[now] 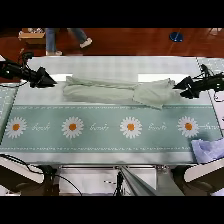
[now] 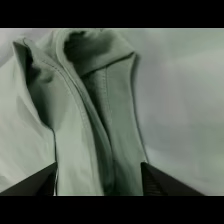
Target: Fold the shirts.
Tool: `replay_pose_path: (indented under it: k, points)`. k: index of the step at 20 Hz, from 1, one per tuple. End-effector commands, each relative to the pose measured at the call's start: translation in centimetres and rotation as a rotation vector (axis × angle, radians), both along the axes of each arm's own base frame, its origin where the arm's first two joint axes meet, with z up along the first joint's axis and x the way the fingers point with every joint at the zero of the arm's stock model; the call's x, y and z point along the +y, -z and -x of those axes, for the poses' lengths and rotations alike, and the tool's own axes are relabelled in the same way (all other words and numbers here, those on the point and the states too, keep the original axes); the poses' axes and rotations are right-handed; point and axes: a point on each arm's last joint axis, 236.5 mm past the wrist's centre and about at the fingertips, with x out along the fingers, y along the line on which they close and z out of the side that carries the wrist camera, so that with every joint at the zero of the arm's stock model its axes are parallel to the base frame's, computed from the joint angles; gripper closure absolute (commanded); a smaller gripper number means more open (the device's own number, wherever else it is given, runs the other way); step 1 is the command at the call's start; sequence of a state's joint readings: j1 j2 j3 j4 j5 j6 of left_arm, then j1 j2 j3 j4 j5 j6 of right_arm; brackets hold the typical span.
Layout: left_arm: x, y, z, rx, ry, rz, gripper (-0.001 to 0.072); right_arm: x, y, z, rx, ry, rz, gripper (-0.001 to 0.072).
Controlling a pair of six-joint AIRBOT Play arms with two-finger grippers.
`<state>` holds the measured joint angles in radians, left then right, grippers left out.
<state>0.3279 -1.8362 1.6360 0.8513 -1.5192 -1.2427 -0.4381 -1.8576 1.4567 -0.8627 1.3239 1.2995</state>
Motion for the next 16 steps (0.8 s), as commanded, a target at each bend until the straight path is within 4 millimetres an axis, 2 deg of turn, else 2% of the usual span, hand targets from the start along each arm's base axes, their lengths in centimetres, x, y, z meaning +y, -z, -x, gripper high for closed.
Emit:
replay_pose_path:
  k: [1, 2, 4, 5, 6, 8, 10, 12, 16]
  points:
    - [-0.5, 0.1, 0.3, 0.008, 0.022, -0.01, 0.0421, 3.9, 2.3, -0.7, 0.03, -0.041, -0.051, 0.0122]
    - [-0.6, 0.1, 0.3, 0.009, 0.025, -0.01, 0.0422, 4.8, 2.5, -1.3, 0.006, -0.056, -0.037, 0.0168]
    - [-0.6, 0.0, 0.3, 0.008, 0.025, -0.009, 0.0423, 6.4, 1.8, -2.1, -0.047, -0.098, -0.037, 0.0459]
    - [-0.7, 0.0, 0.3, 0.008, 0.026, -0.008, 0.0453, 6.4, 1.2, -2.4, -0.064, -0.099, -0.03, 0.0603]
    - [-0.8, -0.2, 0.3, 0.005, 0.024, 0.0, 0.0484, 6.5, 0.5, -2.6, -0.079, -0.099, -0.028, 0.0671]
    - [-1.8, -1.1, 0.1, -0.013, 0.029, 0.022, 0.0678, 5.9, -1.5, -2.7, -0.114, -0.098, -0.012, 0.0692]
    - [-3.9, -2.8, -0.5, -0.048, 0.035, 0.085, 0.0683, 5.6, -4.0, -2.6, -0.154, -0.108, 0.006, 0.0693]
    - [-7.1, -4.5, -0.8, -0.074, 0.062, 0.169, 0.0684, 5.8, -6.6, -2.1, -0.185, -0.122, 0.016, 0.0693]
    - [-14.9, -4.9, -0.7, -0.092, 0.15, 0.193, 0.0684, 6.6, -11.1, 0.0, -0.209, -0.172, 0.021, 0.0693]
